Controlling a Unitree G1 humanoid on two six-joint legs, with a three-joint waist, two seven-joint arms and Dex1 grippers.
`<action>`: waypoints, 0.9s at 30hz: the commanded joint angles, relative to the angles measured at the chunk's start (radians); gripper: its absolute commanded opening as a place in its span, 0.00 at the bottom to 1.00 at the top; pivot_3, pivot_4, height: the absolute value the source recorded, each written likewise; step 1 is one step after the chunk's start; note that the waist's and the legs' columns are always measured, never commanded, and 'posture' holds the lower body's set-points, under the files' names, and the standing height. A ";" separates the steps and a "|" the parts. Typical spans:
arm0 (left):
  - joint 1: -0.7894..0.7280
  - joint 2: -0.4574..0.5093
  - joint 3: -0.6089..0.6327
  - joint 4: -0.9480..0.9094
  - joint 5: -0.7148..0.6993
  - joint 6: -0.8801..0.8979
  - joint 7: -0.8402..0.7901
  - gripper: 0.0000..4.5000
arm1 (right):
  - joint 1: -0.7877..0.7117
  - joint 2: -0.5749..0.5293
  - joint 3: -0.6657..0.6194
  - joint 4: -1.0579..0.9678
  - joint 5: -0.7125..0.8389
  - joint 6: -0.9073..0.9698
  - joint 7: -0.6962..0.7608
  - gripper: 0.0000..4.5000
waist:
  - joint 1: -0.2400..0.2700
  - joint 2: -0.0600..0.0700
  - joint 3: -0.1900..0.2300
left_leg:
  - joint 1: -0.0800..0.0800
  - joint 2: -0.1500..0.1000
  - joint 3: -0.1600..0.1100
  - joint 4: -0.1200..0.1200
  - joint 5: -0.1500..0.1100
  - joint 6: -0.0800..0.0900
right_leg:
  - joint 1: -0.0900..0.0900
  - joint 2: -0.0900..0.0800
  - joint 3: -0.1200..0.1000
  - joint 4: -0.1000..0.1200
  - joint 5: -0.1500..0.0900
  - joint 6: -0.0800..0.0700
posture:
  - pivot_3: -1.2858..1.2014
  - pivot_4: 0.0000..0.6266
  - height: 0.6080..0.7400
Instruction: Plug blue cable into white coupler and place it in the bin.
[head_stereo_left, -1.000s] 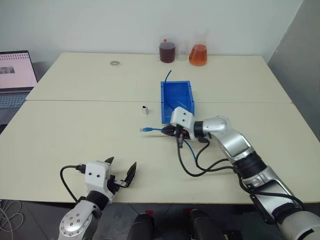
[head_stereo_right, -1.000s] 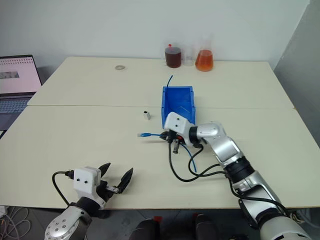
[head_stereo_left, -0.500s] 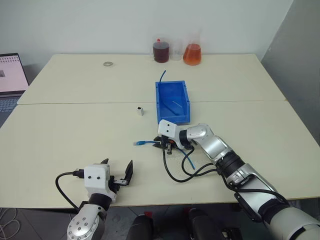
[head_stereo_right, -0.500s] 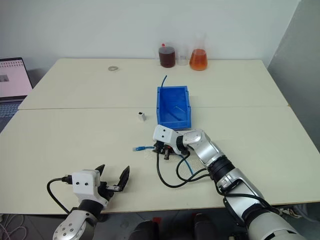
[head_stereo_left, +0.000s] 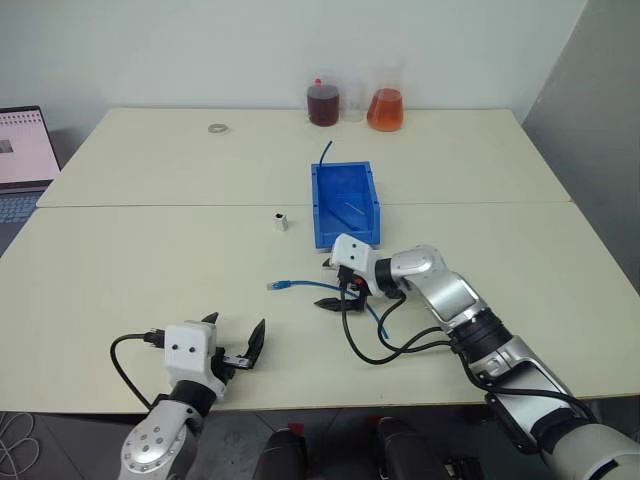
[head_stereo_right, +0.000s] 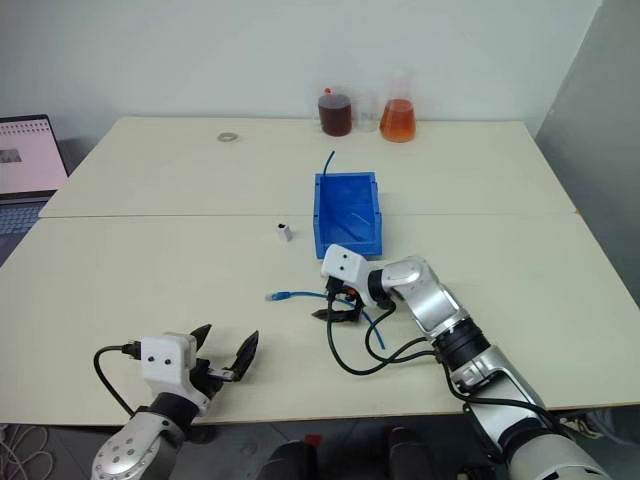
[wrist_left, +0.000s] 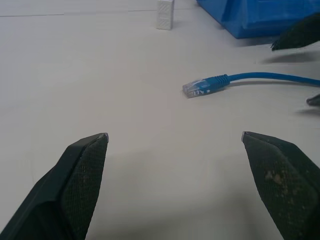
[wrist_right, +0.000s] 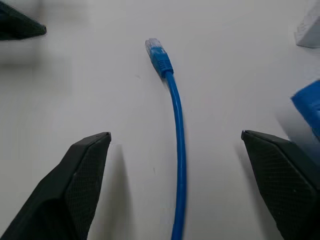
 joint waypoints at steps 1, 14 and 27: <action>-0.166 0.209 0.147 0.121 -0.119 0.063 -0.176 1.00 | 0.032 -0.107 -0.131 -0.257 0.134 0.165 0.055 0.99 | 0.013 0.000 0.001 | 0.000 -0.001 -0.002 0.001 0.000 0.000 | -0.001 0.000 -0.002 0.004 -0.002 -0.002 | 0.52 0.24 1.00; -0.830 0.202 -0.120 0.673 0.021 0.006 -0.239 1.00 | 0.087 -0.264 -0.380 -0.561 0.416 0.377 0.001 0.99 | 0.017 0.000 0.001 | 0.000 -0.001 -0.001 0.000 0.000 0.000 | 0.000 0.000 -0.002 0.004 -0.002 -0.003 | 0.52 0.24 1.00; -1.002 0.049 -0.183 0.968 0.131 -0.069 -0.154 1.00 | 0.132 -0.308 -0.440 -0.677 0.495 0.485 -0.184 0.99 | 0.023 -0.001 0.001 | -0.001 -0.002 -0.002 0.001 0.000 0.000 | -0.001 -0.001 -0.003 0.005 -0.002 -0.003 | 0.52 0.24 1.00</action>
